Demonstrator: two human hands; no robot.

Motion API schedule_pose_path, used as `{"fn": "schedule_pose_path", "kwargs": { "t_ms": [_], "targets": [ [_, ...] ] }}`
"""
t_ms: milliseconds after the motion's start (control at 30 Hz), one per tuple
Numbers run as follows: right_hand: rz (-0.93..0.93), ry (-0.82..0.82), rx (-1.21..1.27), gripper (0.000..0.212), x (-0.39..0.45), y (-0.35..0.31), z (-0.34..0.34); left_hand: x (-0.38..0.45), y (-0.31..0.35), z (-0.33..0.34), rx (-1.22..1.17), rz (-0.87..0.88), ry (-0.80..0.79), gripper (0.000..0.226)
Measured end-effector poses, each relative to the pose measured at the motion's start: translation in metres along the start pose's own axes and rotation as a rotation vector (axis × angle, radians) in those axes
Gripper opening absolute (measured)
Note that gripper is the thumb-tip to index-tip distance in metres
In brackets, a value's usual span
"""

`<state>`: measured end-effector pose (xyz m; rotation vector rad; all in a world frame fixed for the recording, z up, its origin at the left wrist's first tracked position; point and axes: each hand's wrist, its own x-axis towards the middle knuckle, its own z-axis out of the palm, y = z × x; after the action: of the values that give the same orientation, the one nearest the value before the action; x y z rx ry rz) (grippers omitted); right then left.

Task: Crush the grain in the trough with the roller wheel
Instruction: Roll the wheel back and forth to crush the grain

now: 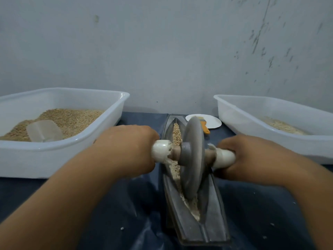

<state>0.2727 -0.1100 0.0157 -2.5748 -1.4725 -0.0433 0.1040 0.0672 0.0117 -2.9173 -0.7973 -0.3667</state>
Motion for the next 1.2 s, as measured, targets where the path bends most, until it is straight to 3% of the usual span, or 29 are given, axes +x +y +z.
{"fn": "schedule_pose_path", "kwargs": {
  "t_ms": [100, 333, 400, 567, 700, 800, 1000, 1200],
  "targets": [
    [0.021, 0.201, -0.157, 0.023, 0.014, -0.007, 0.010, 0.007, 0.001, 0.006, -0.002, -0.048, 0.021, 0.023],
    [-0.019, -0.127, 0.076, 0.026, -0.012, 0.004, -0.007, -0.009, -0.003, -0.009, -0.019, 0.050, -0.117, 0.018],
    [-0.011, -0.113, 0.080, 0.026, -0.010, 0.003, -0.007, -0.007, -0.001, -0.008, -0.003, 0.043, -0.079, 0.018],
    [-0.001, 0.129, -0.091, 0.024, 0.006, -0.005, 0.008, 0.004, 0.000, 0.003, 0.027, 0.007, -0.015, 0.021],
    [-0.030, -0.015, -0.025, 0.023, -0.004, 0.001, -0.003, -0.002, -0.006, -0.001, 0.000, 0.008, -0.130, 0.018],
    [-0.025, -0.122, 0.087, 0.026, -0.012, 0.000, -0.009, -0.005, -0.006, -0.003, 0.005, 0.040, -0.103, 0.017],
    [-0.041, 0.014, -0.009, 0.024, -0.004, -0.002, -0.002, -0.001, -0.005, 0.000, 0.008, 0.033, -0.104, 0.015],
    [-0.033, -0.109, 0.080, 0.027, -0.011, 0.003, -0.008, -0.004, -0.007, -0.001, 0.011, 0.038, -0.082, 0.016]
  ]
}}
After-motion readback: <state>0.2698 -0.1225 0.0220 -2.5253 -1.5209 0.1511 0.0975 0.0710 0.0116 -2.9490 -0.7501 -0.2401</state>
